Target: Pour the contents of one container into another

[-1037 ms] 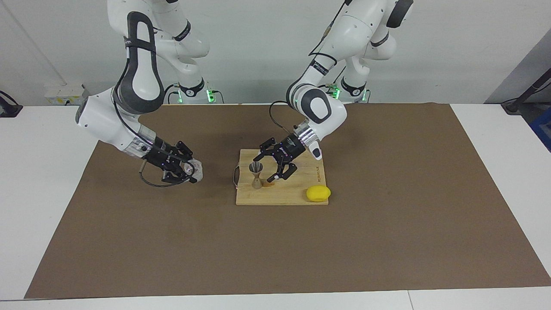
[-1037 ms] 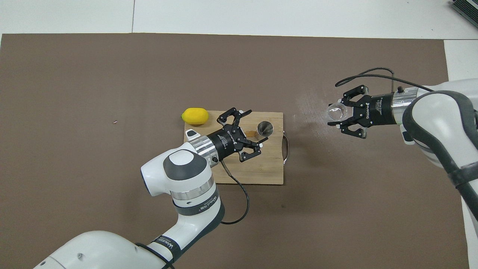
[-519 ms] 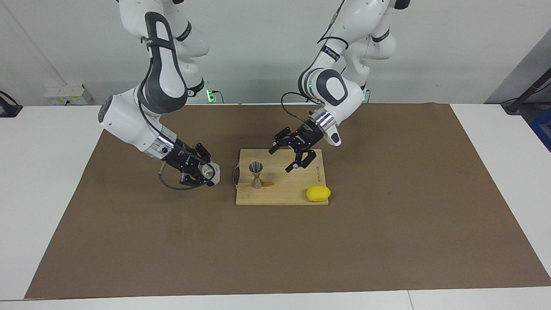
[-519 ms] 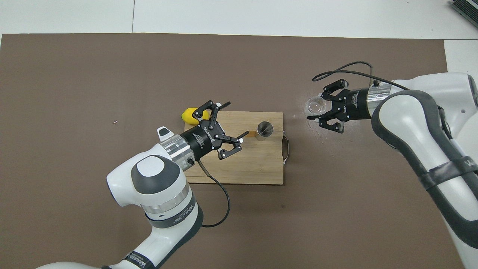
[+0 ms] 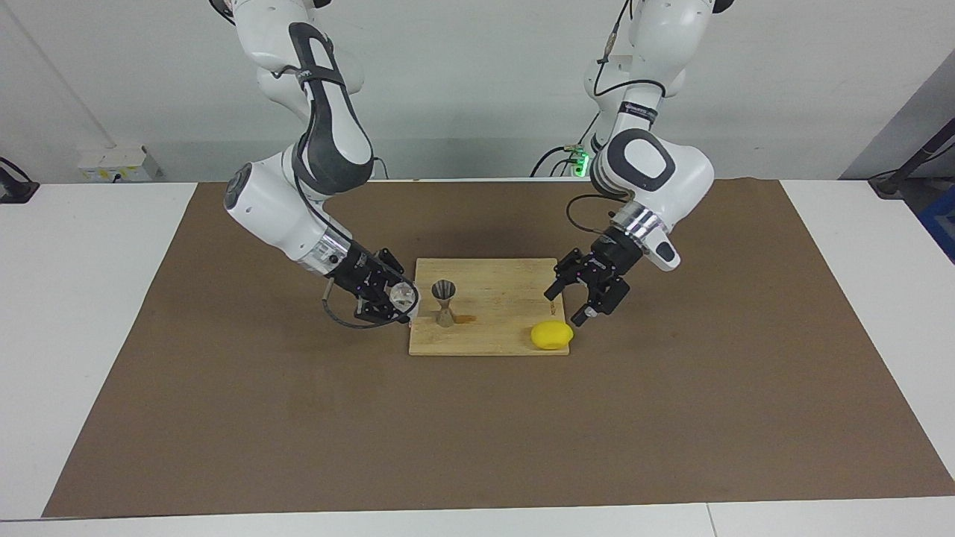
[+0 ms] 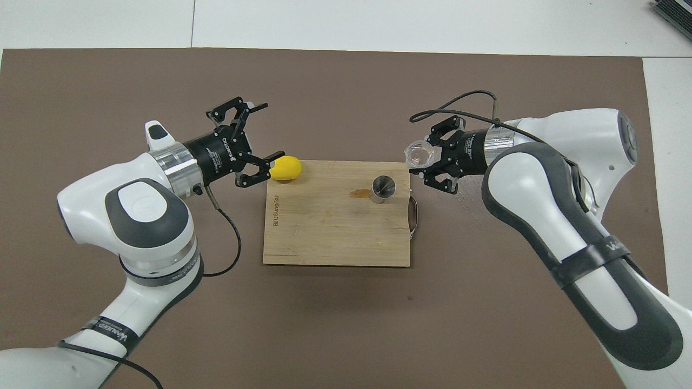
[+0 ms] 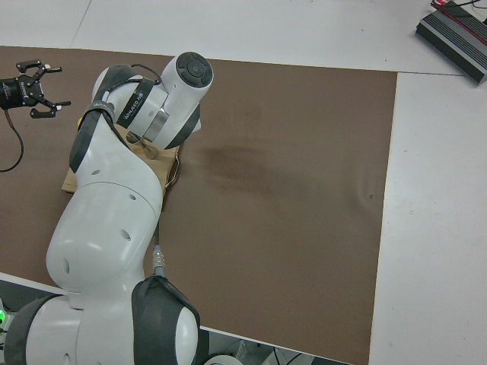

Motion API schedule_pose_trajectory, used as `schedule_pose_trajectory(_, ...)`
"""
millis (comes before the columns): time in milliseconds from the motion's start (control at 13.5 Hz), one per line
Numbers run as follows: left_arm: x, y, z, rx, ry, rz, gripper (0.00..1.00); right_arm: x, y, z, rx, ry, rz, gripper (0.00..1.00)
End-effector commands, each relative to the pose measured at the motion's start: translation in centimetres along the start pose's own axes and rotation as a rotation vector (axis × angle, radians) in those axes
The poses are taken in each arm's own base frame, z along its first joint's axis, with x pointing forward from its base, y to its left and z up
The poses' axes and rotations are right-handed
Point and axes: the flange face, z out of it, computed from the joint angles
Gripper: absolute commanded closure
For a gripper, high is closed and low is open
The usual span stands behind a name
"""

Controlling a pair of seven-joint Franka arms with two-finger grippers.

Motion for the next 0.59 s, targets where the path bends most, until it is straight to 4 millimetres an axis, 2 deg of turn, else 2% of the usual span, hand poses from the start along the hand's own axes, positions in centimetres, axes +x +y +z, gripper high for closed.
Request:
schedule_pose_trajectory(0, 3.3, 3.1, -3.3, 0.094, 0.025, 0.161, 0.0, -0.7, -0.3, 0.2, 0.005, 0.039, -0.032, 1.0)
schedule_pose_trajectory(74, 4.5, 4.3, -4.5, 0.143, 0.061, 0.245, 0.0, -1.6, 0.3, 0.9, -0.011, 0.067, -0.077, 1.0)
schedule_pose_trajectory(222, 6.4, 5.3, -6.1, 0.261, 0.144, 0.406, 0.0, -1.9, 0.6, 1.2, -0.019, 0.086, -0.1, 1.0)
schedule_pose_trajectory(370, 7.1, 7.2, -7.2, 0.351, 0.187, 0.521, 0.0, -2.2, 0.9, 1.4, -0.033, 0.114, -0.131, 1.0)
schedule_pose_trajectory(519, 8.6, 9.0, -9.8, 0.481, 0.245, 0.643, 0.0, -2.4, 1.3, 1.9, -0.045, 0.128, -0.149, 1.0)
